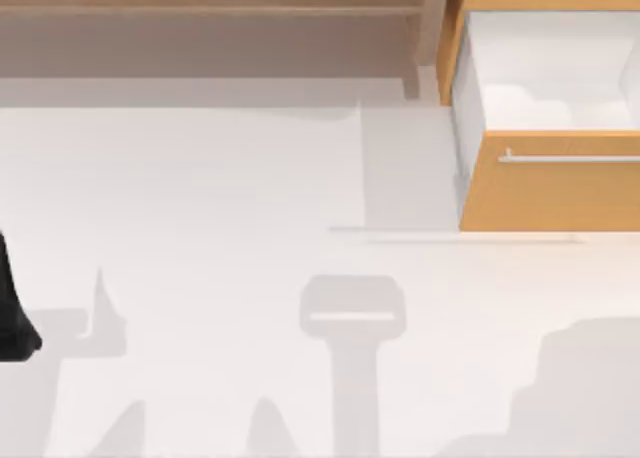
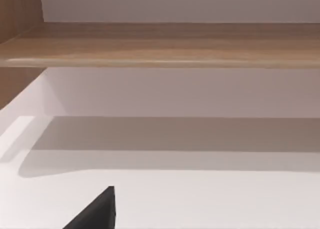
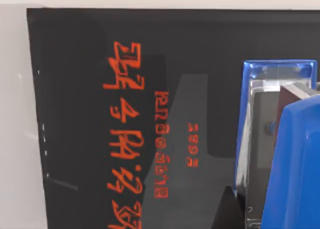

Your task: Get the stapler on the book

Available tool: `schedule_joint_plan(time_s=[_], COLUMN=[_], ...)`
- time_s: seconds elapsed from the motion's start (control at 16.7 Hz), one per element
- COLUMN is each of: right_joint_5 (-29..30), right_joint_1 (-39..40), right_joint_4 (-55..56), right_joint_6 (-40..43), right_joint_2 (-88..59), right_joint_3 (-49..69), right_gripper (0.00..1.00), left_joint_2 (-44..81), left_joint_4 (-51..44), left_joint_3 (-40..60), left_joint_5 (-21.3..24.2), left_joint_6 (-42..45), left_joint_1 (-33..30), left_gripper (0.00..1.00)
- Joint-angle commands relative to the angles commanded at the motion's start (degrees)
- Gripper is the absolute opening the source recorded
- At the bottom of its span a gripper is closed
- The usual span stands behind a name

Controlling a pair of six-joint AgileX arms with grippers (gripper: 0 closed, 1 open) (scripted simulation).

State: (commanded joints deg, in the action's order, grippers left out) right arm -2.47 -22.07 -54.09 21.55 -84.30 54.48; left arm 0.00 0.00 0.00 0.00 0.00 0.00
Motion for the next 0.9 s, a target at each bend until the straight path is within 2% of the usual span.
schedule_joint_plan(time_s=[0.48,0.9], right_joint_5=[-0.01,0.05], right_joint_1=[-0.29,-0.29], right_joint_4=[2.49,10.06], right_joint_6=[-0.13,-0.35], right_joint_2=[-0.13,-3.0], right_joint_3=[-2.85,-7.09], right_gripper=[0.0,0.0], left_joint_2=[0.0,0.0], left_joint_4=[0.0,0.0], left_joint_3=[0.0,0.0], left_joint_5=[0.0,0.0], left_joint_6=[0.0,0.0], left_joint_1=[0.0,0.0], left_gripper=[1.0,1.0])
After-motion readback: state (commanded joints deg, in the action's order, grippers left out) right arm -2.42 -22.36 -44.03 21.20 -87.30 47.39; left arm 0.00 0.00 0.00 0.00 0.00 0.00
